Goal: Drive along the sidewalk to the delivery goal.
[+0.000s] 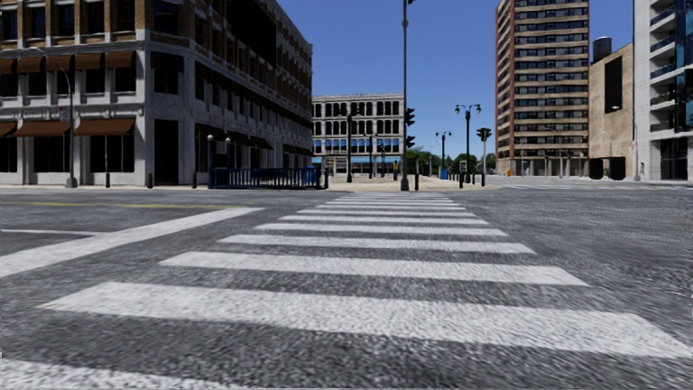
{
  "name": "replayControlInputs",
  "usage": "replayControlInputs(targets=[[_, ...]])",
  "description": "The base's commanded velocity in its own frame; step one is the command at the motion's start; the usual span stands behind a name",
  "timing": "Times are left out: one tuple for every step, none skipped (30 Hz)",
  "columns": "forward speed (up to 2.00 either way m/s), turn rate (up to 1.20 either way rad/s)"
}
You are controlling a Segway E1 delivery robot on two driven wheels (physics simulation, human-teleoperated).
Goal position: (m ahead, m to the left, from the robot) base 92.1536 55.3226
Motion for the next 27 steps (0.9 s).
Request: replayControlInputs(targets=[[1.18,-0.4],[1.17,-0.38],[1.17,-0.33],[1.17,-0.3],[1.17,-0.3],[1.17,-0.3],[1.17,-0.3],[1.17,-0.25],[1.17,-0.17],[1.17,-0.17],[1.17,-0.1],[1.17,-0.01],[1.17,0.0],[1.17,0.0],[1.17,0.0],[1.19,0.0],[1.23,0.0],[1.26,0.0],[1.26,0.0],[1.27,0.0],[1.28,0.0],[1.32,0.0],[1.32,0.0],[1.38,0.0],[1.47,0.0],[1.55,0.0],[1.63,0.0]])
